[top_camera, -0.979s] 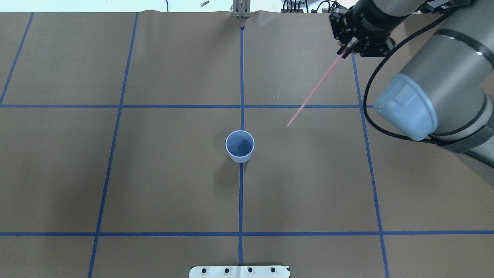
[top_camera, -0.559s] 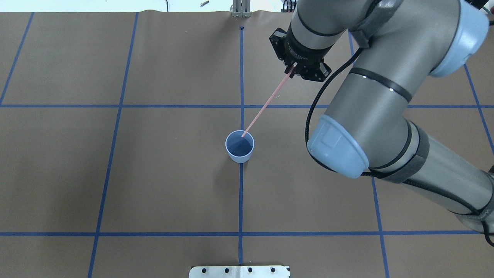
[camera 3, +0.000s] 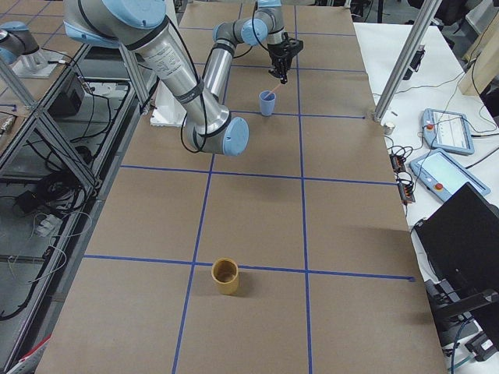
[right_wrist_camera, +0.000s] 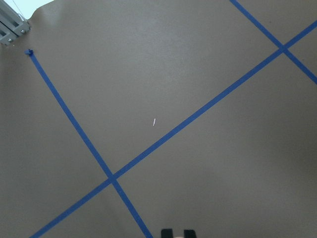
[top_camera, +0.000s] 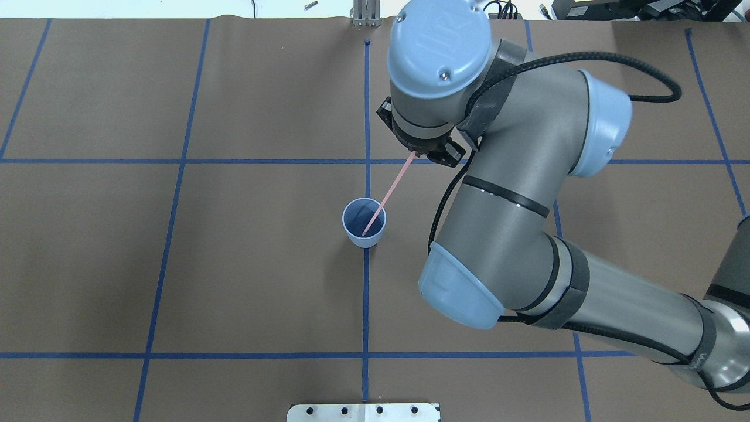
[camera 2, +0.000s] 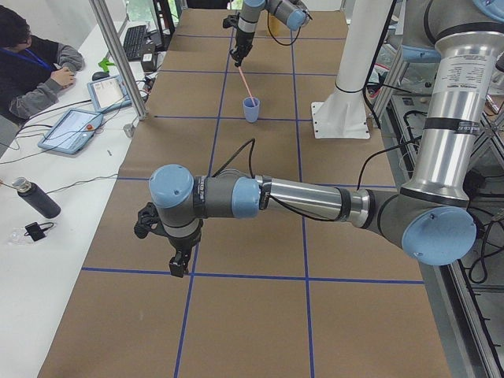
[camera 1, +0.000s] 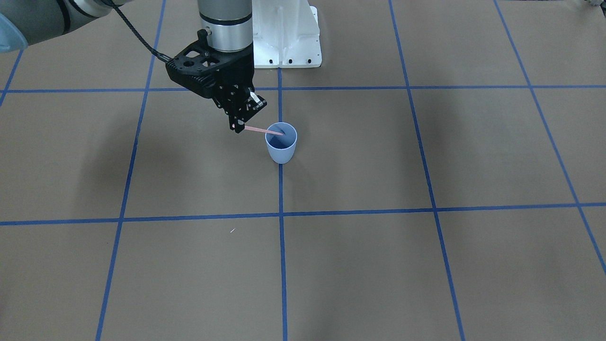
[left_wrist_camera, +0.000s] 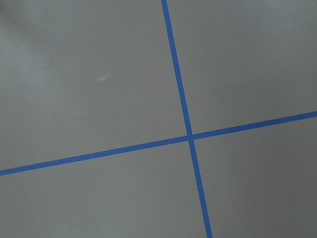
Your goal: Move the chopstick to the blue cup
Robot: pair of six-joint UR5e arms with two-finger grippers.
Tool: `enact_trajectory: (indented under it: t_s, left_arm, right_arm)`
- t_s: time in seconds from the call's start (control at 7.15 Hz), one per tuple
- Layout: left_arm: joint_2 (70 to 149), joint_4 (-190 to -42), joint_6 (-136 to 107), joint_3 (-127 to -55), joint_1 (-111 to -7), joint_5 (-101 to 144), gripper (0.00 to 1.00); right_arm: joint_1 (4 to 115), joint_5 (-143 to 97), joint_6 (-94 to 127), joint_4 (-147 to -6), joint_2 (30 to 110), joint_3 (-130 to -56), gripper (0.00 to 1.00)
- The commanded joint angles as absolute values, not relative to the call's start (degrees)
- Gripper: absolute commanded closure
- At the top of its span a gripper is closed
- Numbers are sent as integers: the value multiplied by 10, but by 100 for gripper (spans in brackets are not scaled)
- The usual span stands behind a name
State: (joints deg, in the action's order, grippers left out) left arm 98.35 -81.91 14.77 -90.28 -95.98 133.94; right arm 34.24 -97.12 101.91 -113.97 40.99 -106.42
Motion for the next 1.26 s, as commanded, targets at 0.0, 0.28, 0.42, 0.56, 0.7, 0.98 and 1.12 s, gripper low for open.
enact_trajectory:
  t_s: [0.0,0.28,0.42,0.56,0.7,0.98,1.12]
  left_arm:
    - [983,-819,148,-903,-960,1339,1]
    - [983,-819,148,-900,-960,1339,1]
    - [983,-819,148,-900,-960,1339,1]
    - [983,-819,148,-900,-960,1339,1]
    - [983,-819,148,-900,-960,1339,1]
    - [983,-810,147,-898,-959,1339,1]
    - [984,-782,148,-898,-959,1339,1]
  right_arm:
    - [309,-941,1020,-1138,410,-1049,100]
    - [297,-933,1019,-1137,407,-1041,56]
    - [297,-932,1018,-1137,406,-1042,1]
    - [310,-935,1005,-1137,399,-1044,0]
    - [333,-953,976,-1138,395,-1048,0]
    - [423,-1047,864,-1138,400,-1047,0]
    - [491,-1110,760,-1136,423,-1046,0]
